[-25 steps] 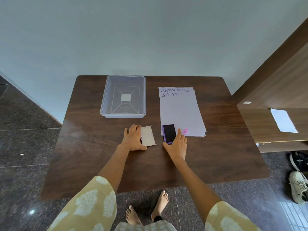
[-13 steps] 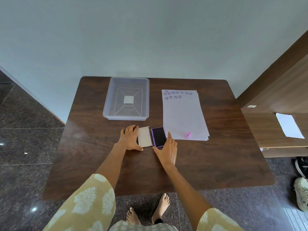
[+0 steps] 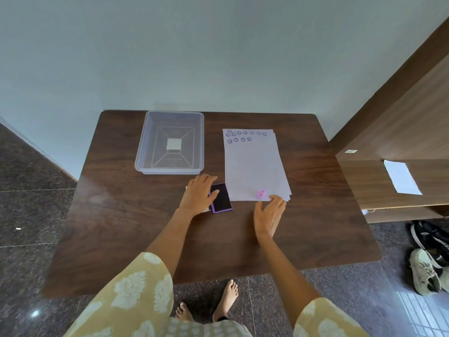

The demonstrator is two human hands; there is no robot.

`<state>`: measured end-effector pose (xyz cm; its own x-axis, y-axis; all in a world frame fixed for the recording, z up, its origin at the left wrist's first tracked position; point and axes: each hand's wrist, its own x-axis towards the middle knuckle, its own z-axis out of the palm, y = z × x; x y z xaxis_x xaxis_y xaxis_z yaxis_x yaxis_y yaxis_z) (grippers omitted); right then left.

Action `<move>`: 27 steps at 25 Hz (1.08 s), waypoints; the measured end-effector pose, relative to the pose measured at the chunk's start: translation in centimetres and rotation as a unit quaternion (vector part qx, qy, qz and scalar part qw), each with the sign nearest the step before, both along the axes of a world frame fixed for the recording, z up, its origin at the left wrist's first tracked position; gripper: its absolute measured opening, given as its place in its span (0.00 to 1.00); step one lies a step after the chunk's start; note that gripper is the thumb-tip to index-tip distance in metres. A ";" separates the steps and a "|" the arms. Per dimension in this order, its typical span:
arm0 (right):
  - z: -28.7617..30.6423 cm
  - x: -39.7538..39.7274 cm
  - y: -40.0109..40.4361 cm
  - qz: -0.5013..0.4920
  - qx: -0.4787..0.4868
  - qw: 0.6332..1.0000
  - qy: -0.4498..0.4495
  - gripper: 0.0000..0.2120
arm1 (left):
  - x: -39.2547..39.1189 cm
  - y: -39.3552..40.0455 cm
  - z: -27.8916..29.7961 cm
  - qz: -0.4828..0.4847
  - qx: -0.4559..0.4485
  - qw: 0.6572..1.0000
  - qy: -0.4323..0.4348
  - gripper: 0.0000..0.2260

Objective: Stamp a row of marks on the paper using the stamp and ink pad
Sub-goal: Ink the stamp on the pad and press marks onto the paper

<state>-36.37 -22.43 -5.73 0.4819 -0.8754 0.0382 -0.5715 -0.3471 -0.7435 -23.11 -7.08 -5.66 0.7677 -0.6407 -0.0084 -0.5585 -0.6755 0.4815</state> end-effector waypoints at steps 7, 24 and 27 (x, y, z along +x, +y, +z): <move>-0.3 1.9 -4.3 0.095 0.081 0.991 0.037 0.13 | -3.4 -8.2 -0.6 -0.043 -0.003 0.999 -0.001 0.21; 0.6 3.0 -5.5 0.179 0.147 0.973 -0.018 0.12 | -0.8 -9.9 -0.8 -0.035 0.023 0.997 0.067 0.15; 1.1 3.8 -6.2 0.171 0.146 0.974 -0.032 0.13 | 0.5 -8.3 -1.0 0.022 0.003 0.998 0.064 0.13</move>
<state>-32.62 -28.59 -4.64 0.7519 -0.6424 -0.1482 -0.4085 -0.2776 -0.8695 -22.57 -15.35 -6.62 0.7874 -0.6062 -0.1119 -0.4630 -0.7014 0.5420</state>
